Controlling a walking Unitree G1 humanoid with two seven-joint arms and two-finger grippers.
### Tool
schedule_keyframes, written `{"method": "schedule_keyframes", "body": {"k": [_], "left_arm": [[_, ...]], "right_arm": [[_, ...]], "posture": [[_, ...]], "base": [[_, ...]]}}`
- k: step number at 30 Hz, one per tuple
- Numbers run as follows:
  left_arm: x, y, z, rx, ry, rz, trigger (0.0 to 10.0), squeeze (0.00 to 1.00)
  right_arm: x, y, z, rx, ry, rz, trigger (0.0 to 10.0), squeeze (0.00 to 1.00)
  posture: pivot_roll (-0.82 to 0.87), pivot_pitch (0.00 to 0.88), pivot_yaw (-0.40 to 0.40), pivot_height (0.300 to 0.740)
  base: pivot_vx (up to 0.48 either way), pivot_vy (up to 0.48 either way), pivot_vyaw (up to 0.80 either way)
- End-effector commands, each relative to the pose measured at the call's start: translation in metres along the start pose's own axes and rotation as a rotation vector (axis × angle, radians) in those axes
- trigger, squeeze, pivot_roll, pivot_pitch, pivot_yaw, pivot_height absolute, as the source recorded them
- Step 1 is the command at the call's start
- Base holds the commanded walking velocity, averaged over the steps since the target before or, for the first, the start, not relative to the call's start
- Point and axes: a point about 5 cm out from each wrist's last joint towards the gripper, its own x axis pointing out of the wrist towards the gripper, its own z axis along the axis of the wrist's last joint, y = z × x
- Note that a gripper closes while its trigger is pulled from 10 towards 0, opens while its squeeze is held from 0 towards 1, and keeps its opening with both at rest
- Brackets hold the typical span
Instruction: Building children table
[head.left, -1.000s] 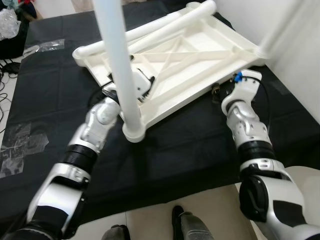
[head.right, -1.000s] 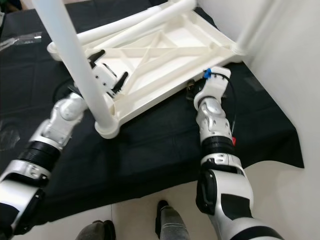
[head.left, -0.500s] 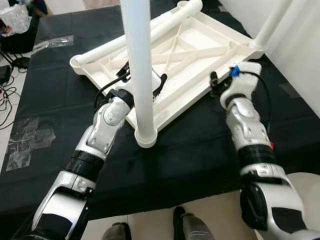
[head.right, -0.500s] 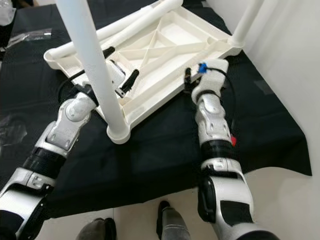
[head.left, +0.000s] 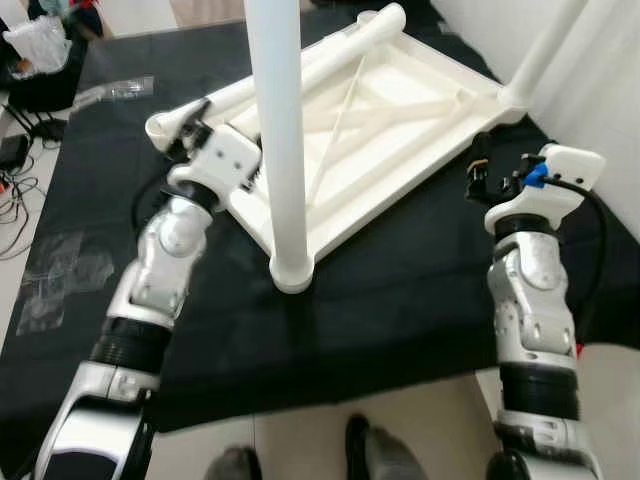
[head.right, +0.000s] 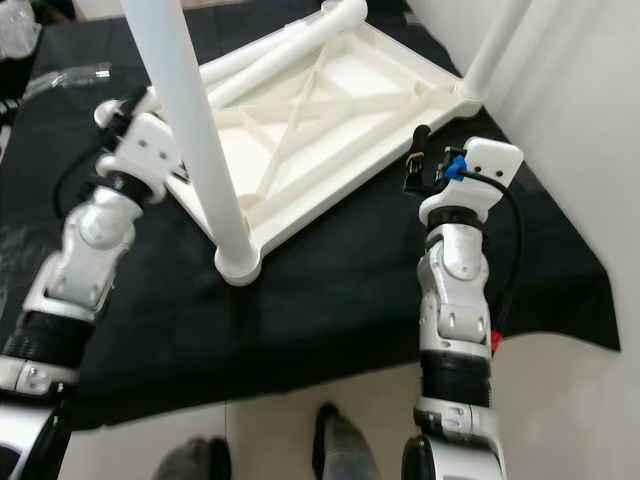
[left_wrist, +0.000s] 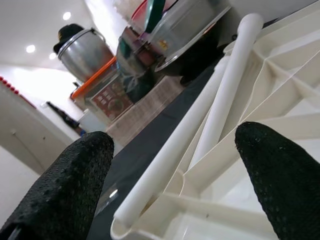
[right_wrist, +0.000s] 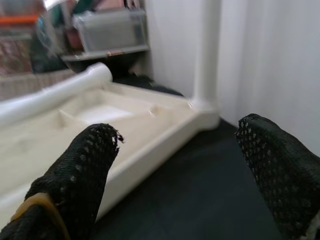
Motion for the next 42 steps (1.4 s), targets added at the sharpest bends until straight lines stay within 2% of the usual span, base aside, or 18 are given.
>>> {"method": "schedule_keyframes", "body": {"k": [1,2,6,9,13,14,15,16,20,23,25,26,27,30,34,38,41,42], "left_arm": [[-0.005,0.005,-0.005,0.013,0.024,0.018,10.0,0.0],[-0.013,0.007,-0.009,0.008,0.045,0.032,10.0,0.0],[-0.021,0.008,-0.012,-0.007,0.068,0.046,10.0,0.0],[-0.048,0.003,-0.021,-0.06,0.124,0.033,10.0,0.0],[-0.054,0.001,-0.022,-0.084,0.137,0.021,10.0,0.0],[-0.062,-0.004,-0.022,-0.13,0.156,0.004,10.0,0.0],[-0.062,-0.004,-0.022,-0.13,0.156,0.004,10.0,0.0],[-0.081,-0.017,-0.016,-0.221,0.177,-0.031,10.0,0.0],[-0.088,-0.021,-0.014,-0.255,0.184,-0.044,10.0,0.0],[-0.109,-0.035,-0.009,-0.32,0.222,-0.107,10.0,0.0],[-0.109,-0.035,-0.009,-0.32,0.222,-0.107,10.0,0.0],[-0.119,-0.043,-0.008,-0.355,0.249,-0.146,10.0,0.0],[-0.131,-0.051,-0.008,-0.415,0.284,-0.179,10.0,0.0],[-0.143,-0.06,-0.006,-0.48,0.327,-0.215,10.0,0.0],[-0.148,-0.063,-0.008,-0.486,0.358,-0.213,10.0,0.0],[-0.146,-0.055,-0.01,-0.482,0.365,-0.191,10.0,0.0],[-0.143,-0.051,-0.01,-0.48,0.355,-0.185,10.0,0.0],[-0.14,-0.048,-0.01,-0.468,0.347,-0.178,10.0,0.0]], "right_arm": [[-0.006,0.002,-0.001,0.0,0.011,0.022,10.0,0.0],[-0.017,-0.003,-0.007,0.004,0.042,0.063,10.0,0.0],[-0.025,-0.005,-0.01,0.01,0.059,0.139,10.0,0.0],[-0.052,-0.001,-0.014,0.142,0.177,0.454,10.0,0.0],[-0.059,0.0,-0.015,0.185,0.214,0.521,10.0,0.0],[-0.066,0.005,-0.013,0.208,0.239,0.611,10.0,0.0],[-0.066,0.005,-0.013,0.208,0.239,0.611,10.0,0.0],[-0.082,0.019,-0.009,0.218,0.281,0.768,10.0,0.0],[-0.088,0.023,-0.008,0.226,0.294,0.816,10.0,0.0],[-0.106,0.034,-0.004,0.274,0.358,0.993,10.0,0.0],[-0.106,0.034,-0.004,0.274,0.358,0.993,10.0,0.0],[-0.11,0.04,-0.003,0.279,0.372,1.051,10.0,0.0],[-0.107,0.046,-0.005,0.273,0.365,1.041,10.0,0.0],[-0.102,0.052,-0.005,0.279,0.362,1.025,10.0,0.0],[-0.108,0.06,-0.002,0.315,0.377,1.099,10.0,0.0],[-0.125,0.067,0.005,0.409,0.437,1.268,10.0,0.0],[-0.128,0.067,0.006,0.408,0.445,1.298,10.0,0.0],[-0.122,0.066,0.003,0.364,0.433,1.242,10.0,0.0]], "posture": [[0.01,0.144,0.012,0.74],[0.01,0.137,0.011,0.74],[0.01,0.132,0.017,0.74],[0.0,0.119,0.021,0.74],[0.0,0.119,0.021,0.74],[0.0,0.116,0.019,0.74],[0.0,0.116,0.019,0.74],[0.0,0.109,0.012,0.74],[0.0,0.109,0.012,0.74],[0.01,0.093,0.01,0.74],[0.01,0.093,0.01,0.74],[0.01,0.088,0.01,0.74],[0.01,0.079,0.006,0.74],[0.02,0.073,0.002,0.74],[0.02,0.066,-0.001,0.74],[0.02,0.061,-0.003,0.74],[0.02,0.06,-0.003,0.74],[0.02,0.058,-0.002,0.74]], "base": [[0.0,0.0,0.0],[0.0,0.0,0.0],[0.0,0.0,0.0],[0.0,0.0,0.0],[0.0,0.0,0.0],[0.0,0.0,0.0],[0.0,0.0,0.0],[0.0,0.0,0.0],[0.0,0.0,0.0],[0.0,0.0,0.0],[0.0,0.0,0.0],[0.0,0.0,0.0],[0.0,0.0,0.0],[0.0,0.0,0.0],[0.0,0.0,0.0],[0.0,0.0,0.0],[0.0,0.0,0.0],[0.0,0.0,0.0]]}}
